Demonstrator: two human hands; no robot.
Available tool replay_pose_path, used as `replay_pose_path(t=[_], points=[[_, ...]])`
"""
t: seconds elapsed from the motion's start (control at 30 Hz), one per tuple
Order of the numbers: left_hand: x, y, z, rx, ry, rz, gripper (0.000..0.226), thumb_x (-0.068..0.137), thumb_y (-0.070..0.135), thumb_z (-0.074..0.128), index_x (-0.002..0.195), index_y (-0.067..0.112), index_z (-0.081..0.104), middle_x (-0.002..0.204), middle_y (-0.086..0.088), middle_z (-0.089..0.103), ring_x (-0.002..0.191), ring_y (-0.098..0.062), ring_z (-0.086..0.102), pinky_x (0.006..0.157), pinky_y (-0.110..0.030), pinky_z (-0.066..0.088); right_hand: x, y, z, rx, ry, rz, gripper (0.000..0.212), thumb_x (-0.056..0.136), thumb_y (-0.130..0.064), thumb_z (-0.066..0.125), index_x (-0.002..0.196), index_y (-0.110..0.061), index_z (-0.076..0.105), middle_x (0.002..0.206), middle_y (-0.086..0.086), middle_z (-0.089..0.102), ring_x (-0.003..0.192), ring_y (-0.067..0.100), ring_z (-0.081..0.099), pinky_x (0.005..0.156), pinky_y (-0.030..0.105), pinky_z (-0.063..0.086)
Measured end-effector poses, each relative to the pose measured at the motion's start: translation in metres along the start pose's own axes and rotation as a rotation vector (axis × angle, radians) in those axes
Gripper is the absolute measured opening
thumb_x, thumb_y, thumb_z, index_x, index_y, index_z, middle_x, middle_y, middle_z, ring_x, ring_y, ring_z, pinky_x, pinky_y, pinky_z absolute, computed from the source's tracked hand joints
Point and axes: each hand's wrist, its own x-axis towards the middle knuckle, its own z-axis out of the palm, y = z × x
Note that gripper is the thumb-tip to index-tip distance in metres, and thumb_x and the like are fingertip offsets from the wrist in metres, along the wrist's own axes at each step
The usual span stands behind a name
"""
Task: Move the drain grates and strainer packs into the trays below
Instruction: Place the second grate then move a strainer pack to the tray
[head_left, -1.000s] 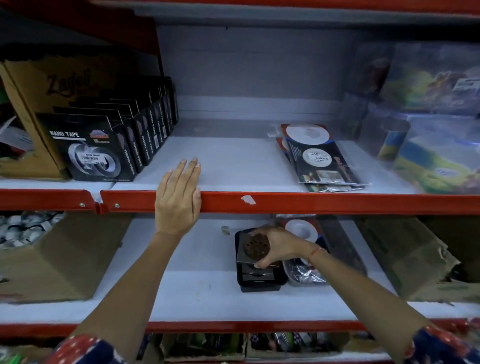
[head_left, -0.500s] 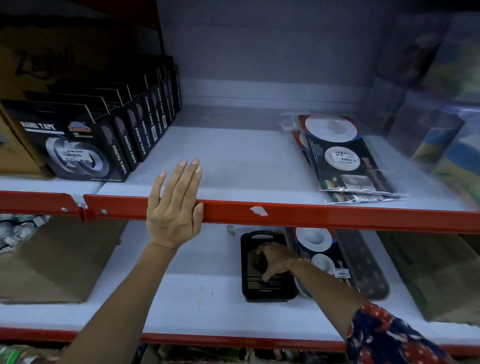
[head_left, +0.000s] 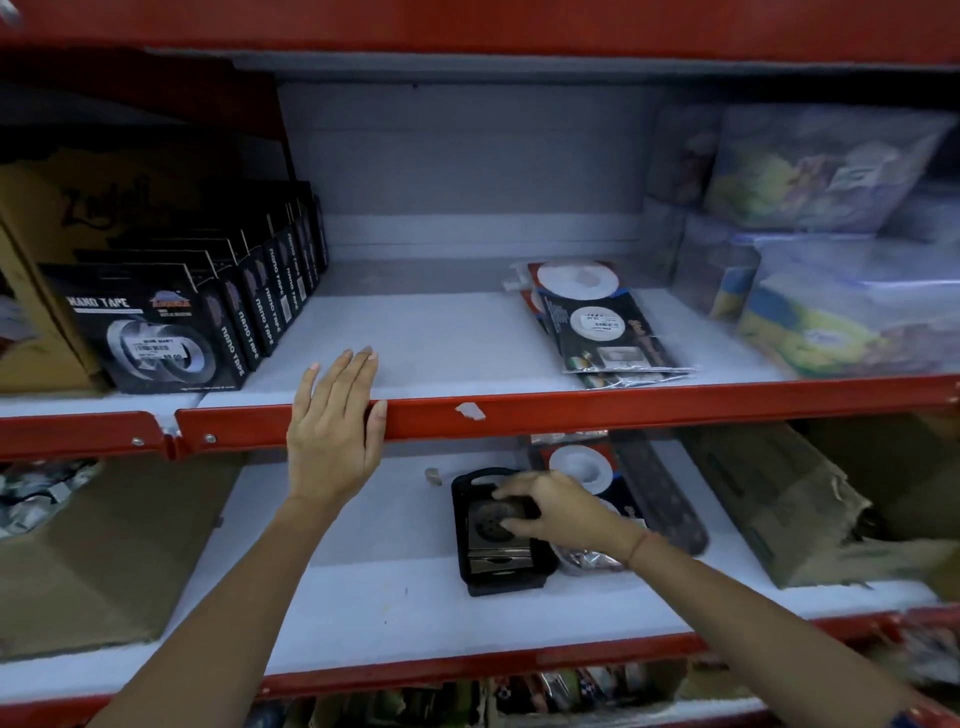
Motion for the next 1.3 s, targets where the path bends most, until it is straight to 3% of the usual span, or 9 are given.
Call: replay_pose_path(t=[0.37,0.53,0.63,0.7,0.83,0.93,1.03,1.17,1.3], points=[[0.071,0.074,-0.004,-0.464,-0.310,-0.196,0.042,0.097,0.032,0.036,0.121,0.011,0.064,0.123,-0.004,0.066,0.113,-0.022,0.060,0.097,-0.032,0.046,-0.020,-0.016,-0.137,0.522,0.381,-0.078,0.030,0.085,-0.009,0.068,0.115,-0.009,0.067,0.104,0.002,0.073,0.097,0.006,0.069,0.087,0.017,0.053],[0.136,0.114,0.041,-0.966,-0.402,-0.768,0.020,0.091,0.004,0.055,0.103,-0.002,0.070,0.105,-0.015,0.071,0.092,-0.027,0.066,0.085,-0.034,0.055,0.024,0.053,-0.179,0.568,0.661,0.104,0.021,0.083,0.000,0.066,0.101,-0.009,0.070,0.093,0.012,0.073,0.067,-0.013,0.063,0.081,0.024,0.054],[0.165,0.127,0.067,-1.113,-0.523,-1.053,0.009,0.083,0.009,0.068,0.076,0.004,0.067,0.093,-0.019,0.069,0.083,-0.030,0.066,0.088,-0.043,0.056,0.045,0.088,-0.203,0.558,0.790,0.379,0.019,0.085,-0.005,0.064,0.101,0.001,0.072,0.103,0.019,0.073,0.083,0.004,0.067,0.086,0.023,0.049],[0.177,0.133,0.080,-1.076,-0.578,-1.098,0.019,0.078,0.016,0.075,0.071,0.005,0.062,0.088,-0.018,0.067,0.076,-0.028,0.067,0.082,-0.040,0.059,0.055,0.112,-0.215,0.506,0.735,0.563,0.020,0.086,-0.013,0.064,0.094,0.002,0.073,0.101,0.019,0.071,0.097,0.027,0.065,0.087,0.034,0.047],[0.187,0.146,0.084,-1.250,-0.659,-1.122,0.028,0.083,0.007,0.070,0.104,-0.005,0.056,0.089,-0.019,0.063,0.060,-0.018,0.064,0.046,-0.023,0.057,0.062,0.129,-0.220,0.845,0.523,0.593,0.017,0.085,0.000,0.061,0.069,-0.005,0.060,0.081,0.017,0.060,0.067,0.024,0.059,0.058,0.031,0.052],[0.191,0.151,0.081,-1.322,-0.670,-1.136,0.017,0.084,-0.003,0.064,0.099,-0.004,0.056,0.094,-0.017,0.063,0.054,-0.015,0.066,0.056,-0.023,0.056,0.059,0.128,-0.220,0.978,0.497,0.587,0.015,0.086,0.003,0.059,0.073,-0.003,0.060,0.082,0.015,0.063,0.060,0.017,0.055,0.047,0.022,0.048],[0.193,0.155,0.065,-1.299,-0.651,-1.161,0.009,0.083,-0.004,0.064,0.082,0.002,0.058,0.102,-0.015,0.062,0.078,-0.021,0.064,0.073,-0.024,0.052,0.046,0.123,-0.228,1.063,0.512,0.567,0.009,0.085,0.006,0.061,0.080,-0.001,0.064,0.104,0.020,0.065,0.070,0.021,0.061,0.047,0.022,0.053],[0.180,0.156,0.032,-1.377,-0.659,-1.163,0.034,0.079,-0.003,0.069,0.112,-0.006,0.061,0.082,-0.009,0.071,0.062,-0.014,0.068,0.067,-0.024,0.058,0.011,0.108,-0.234,1.181,0.498,0.503,0.011,0.086,0.009,0.058,0.086,-0.001,0.065,0.097,0.013,0.064,0.069,0.016,0.060,0.042,0.020,0.054],[0.151,0.165,-0.007,-1.433,-0.713,-1.106,0.042,0.080,-0.002,0.069,0.120,0.001,0.058,0.092,-0.011,0.069,0.063,-0.013,0.070,0.057,-0.021,0.059,-0.034,0.095,-0.223,1.193,0.414,0.504,0.023,0.085,0.006,0.060,0.105,-0.004,0.063,0.090,0.011,0.067,0.073,0.017,0.064,0.046,0.021,0.055]])
